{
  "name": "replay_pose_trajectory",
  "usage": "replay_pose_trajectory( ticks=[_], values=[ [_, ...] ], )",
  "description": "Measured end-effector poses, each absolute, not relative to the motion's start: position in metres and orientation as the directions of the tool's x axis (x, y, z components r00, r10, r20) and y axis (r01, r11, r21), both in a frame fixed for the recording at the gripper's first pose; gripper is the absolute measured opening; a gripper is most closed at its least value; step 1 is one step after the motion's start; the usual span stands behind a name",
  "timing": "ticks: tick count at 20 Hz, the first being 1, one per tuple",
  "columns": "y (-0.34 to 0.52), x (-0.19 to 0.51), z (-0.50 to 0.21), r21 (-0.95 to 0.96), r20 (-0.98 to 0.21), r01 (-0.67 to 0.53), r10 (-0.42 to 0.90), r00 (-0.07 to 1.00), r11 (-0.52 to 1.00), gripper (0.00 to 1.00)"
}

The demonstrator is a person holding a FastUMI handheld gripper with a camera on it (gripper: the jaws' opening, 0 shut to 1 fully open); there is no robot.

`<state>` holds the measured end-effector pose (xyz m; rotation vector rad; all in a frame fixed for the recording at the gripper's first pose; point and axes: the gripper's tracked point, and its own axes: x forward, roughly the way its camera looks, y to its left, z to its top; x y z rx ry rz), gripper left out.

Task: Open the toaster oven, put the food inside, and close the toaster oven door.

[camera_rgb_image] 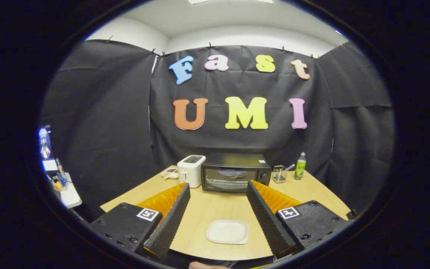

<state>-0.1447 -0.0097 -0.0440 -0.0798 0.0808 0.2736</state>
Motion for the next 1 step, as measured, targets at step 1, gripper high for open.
replay_pose_trajectory(
  ticks=[1],
  values=[
    [-0.0077, -0.1469, -0.0442, -0.066, -0.091, -0.28, 0.273, 0.958, 0.958, 1.0]
  ],
)
